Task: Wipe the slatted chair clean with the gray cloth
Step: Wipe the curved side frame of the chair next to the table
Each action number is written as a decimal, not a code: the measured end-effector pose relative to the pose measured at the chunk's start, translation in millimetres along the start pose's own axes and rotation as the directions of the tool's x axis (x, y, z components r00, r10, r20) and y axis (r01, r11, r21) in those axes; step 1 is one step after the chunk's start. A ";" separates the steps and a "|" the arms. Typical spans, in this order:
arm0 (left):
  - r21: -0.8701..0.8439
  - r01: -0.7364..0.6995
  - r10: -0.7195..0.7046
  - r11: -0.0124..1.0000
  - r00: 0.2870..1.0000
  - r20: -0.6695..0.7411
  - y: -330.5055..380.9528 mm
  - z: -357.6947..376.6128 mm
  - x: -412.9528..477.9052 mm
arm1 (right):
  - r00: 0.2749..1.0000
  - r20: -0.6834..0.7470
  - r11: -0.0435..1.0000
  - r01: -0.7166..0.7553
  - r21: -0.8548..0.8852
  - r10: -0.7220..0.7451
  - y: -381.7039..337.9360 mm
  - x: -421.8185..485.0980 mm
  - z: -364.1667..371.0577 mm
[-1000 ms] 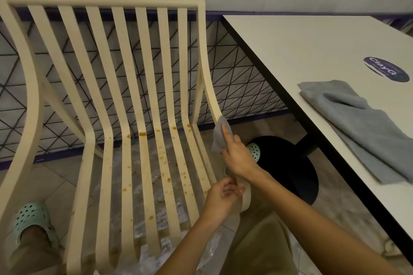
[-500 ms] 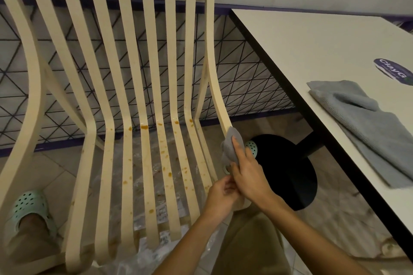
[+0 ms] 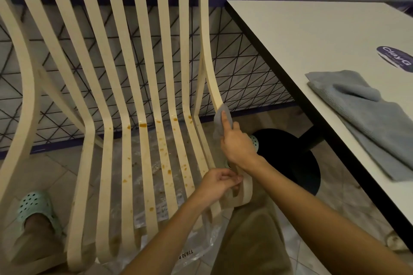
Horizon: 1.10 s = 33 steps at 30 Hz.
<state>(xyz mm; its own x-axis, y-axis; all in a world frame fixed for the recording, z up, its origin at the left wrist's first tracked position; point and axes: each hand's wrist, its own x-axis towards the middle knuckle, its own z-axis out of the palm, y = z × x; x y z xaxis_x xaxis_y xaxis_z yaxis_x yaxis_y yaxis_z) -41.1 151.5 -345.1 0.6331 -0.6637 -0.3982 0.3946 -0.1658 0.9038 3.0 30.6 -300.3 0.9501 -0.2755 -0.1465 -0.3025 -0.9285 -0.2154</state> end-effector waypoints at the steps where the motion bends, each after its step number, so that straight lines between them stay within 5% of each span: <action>1: 0.020 0.004 -0.004 1.000 1.000 0.008 4.0 -3.2 1.9 | 1.000 0.007 1.000 -0.004 0.000 0.004 -2.0 5.2 -2.1; 18: 0.052 -0.030 0.035 0.998 0.995 -0.090 15.5 8.4 6.9 | 0.994 0.098 0.996 -0.056 0.066 0.049 -25.8 70.0 -25.9; 33: 0.101 -0.045 0.057 0.994 0.991 -0.123 16.3 11.5 4.4 | 0.991 0.130 0.996 -0.002 0.091 -0.010 -7.3 26.8 -12.4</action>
<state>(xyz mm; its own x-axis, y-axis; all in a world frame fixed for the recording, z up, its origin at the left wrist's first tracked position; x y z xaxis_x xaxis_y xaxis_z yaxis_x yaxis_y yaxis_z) -39.6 137.5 -330.3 0.7320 -0.5771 -0.3622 0.2963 -0.2091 0.9319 31.6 26.9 -290.7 0.9351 -0.2314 -0.2684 -0.3098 -0.9016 -0.3019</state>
